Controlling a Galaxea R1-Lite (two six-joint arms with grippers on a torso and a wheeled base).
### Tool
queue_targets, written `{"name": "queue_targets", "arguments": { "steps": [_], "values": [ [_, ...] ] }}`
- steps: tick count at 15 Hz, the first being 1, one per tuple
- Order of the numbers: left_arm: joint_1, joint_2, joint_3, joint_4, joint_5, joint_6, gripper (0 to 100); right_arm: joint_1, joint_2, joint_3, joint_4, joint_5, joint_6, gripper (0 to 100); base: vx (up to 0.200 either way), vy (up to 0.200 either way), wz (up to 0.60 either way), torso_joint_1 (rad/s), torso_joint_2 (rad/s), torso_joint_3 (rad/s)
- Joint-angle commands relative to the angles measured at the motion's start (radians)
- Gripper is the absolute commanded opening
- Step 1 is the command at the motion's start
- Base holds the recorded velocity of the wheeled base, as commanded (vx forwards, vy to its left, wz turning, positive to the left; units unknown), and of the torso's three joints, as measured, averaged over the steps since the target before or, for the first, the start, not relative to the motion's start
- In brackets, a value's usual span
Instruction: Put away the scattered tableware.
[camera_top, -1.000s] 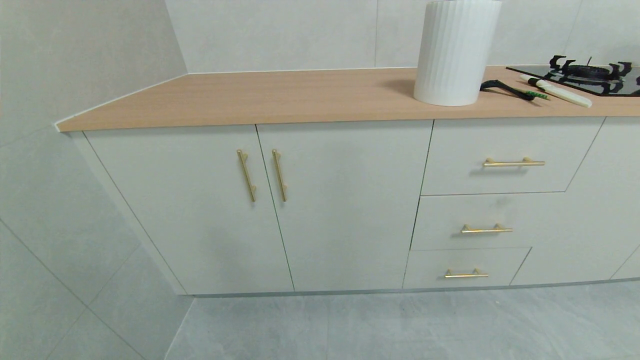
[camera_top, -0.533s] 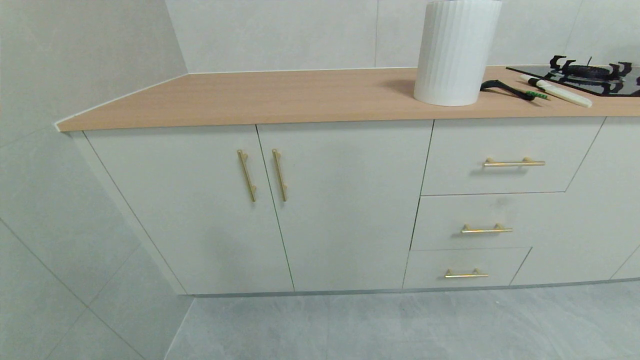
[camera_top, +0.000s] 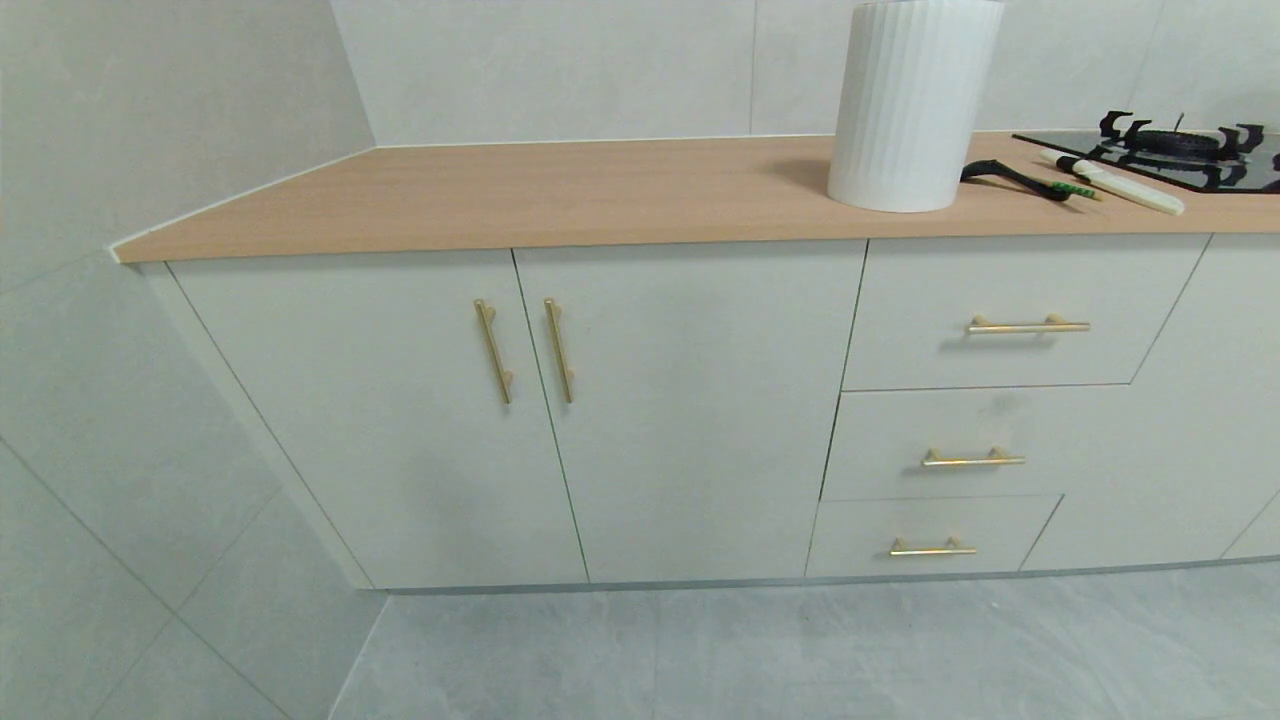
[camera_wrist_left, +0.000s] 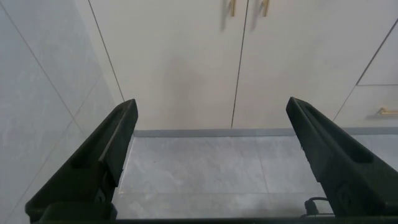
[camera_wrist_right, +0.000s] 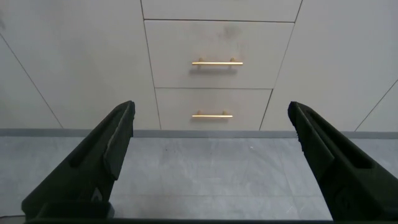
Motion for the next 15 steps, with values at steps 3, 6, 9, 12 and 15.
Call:
{"name": "queue_targets", "arguments": {
  "steps": [3, 6, 9, 12, 15],
  "values": [
    [0.000, 0.000, 0.000, 0.000, 0.000, -0.001, 100, 0.000, 0.002, 0.000, 0.001, 0.000, 0.000, 100, 0.200, 0.000, 0.00, 0.005, 0.00, -0.001],
    [0.000, 0.000, 0.000, 0.000, 0.000, -0.001, 100, 0.000, 0.002, 0.000, 0.001, 0.000, 0.000, 100, 0.200, 0.000, 0.00, 0.004, 0.00, 0.001],
    [0.000, 0.000, 0.000, 0.000, 0.000, -0.001, 100, 0.000, 0.002, 0.000, 0.001, 0.000, 0.000, 100, 0.067, 0.000, 0.00, -0.001, 0.00, 0.001],
    [0.000, 0.000, 0.000, 0.000, 0.000, -0.001, 100, 0.000, 0.002, 0.000, 0.001, 0.000, 0.000, 100, 0.000, 0.000, 0.00, 0.000, 0.00, 0.000],
    [0.000, 0.000, 0.000, 0.000, 0.000, -0.001, 100, 0.000, 0.002, 0.000, 0.001, 0.000, 0.000, 100, 0.000, -0.067, 0.00, -0.001, 0.00, 0.001]
  ]
}}
